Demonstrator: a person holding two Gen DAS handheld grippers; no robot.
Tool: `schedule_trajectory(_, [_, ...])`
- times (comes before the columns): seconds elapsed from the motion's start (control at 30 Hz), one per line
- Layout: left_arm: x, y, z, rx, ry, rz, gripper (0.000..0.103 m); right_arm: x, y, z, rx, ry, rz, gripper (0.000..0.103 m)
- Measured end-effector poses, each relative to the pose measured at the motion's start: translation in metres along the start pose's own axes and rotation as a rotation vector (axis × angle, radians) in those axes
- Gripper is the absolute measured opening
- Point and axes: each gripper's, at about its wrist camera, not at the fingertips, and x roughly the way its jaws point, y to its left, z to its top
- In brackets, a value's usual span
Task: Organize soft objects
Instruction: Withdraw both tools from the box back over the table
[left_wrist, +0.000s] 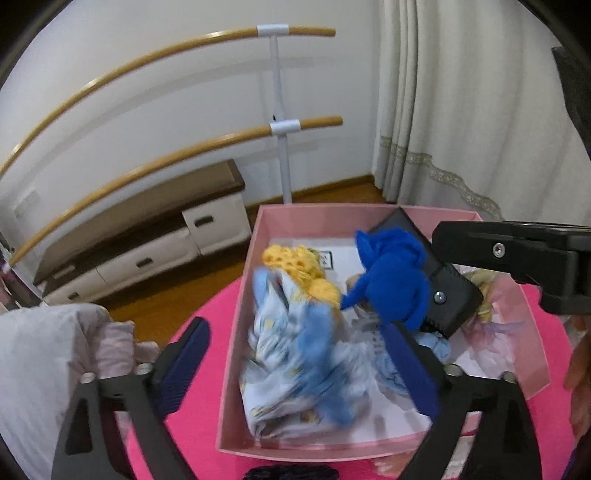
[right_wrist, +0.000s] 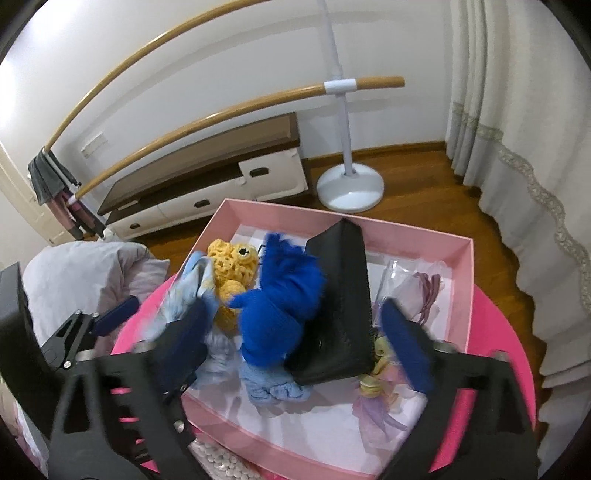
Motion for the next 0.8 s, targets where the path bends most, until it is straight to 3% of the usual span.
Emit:
schedule_trajectory(0.17, [-0.024, 0.000, -0.003, -0.001, -0.069, 0.076, 0.103, -0.015, -0.002, -0.004, 0.029, -0.036, -0.015, 0.103])
schedule_trajectory(0.4, [-0.078, 0.008, -0.033, -0.048, -0.158, 0.077, 0.103, -0.057, 0.007, -0.021, 0.026, -0.126, -0.044, 0.103])
schedule_trajectory(0.8, [-0.184, 0.020, -0.082, -0.106, -0.270, 0.063, 0.103, -0.148, 0.041, -0.066, -0.020, -0.289, -0.019, 0.103])
